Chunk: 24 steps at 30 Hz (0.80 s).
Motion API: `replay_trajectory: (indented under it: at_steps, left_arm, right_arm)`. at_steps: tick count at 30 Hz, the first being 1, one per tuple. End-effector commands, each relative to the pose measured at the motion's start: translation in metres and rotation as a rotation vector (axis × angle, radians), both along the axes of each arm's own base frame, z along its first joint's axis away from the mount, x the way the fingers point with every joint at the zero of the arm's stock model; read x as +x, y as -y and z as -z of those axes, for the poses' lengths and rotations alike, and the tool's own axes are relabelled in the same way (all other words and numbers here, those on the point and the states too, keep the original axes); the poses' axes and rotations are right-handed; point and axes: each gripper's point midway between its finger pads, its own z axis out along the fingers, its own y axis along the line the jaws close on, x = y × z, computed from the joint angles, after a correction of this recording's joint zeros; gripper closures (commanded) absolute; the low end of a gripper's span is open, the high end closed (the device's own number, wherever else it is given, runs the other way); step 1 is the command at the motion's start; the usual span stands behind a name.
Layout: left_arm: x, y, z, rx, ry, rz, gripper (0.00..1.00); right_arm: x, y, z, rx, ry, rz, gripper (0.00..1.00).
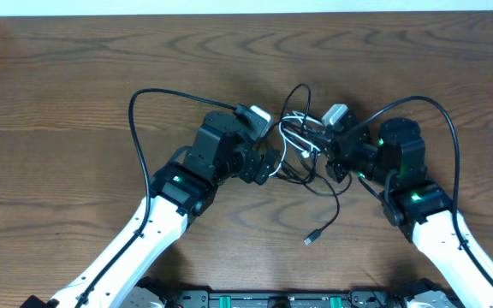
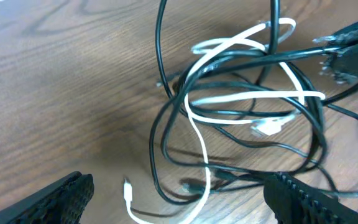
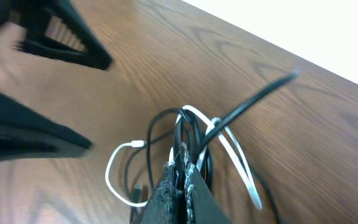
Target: Untangle cables
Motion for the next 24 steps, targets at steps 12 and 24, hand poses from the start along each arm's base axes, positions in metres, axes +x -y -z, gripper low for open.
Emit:
replay_trajectory:
  at_steps: [12,24]
  left_arm:
    - [0.029,-0.009,-0.025,0.19,0.277,0.065,0.07]
    - [0.019,0.008,-0.03,0.118,0.284,0.198,0.07]
  right_arm:
    - [-0.029,-0.019,-0.021,0.117,-0.027,-0.173,0.99]
    - [-0.037,-0.023,-0.022,0.135,-0.041,-0.221,0.99]
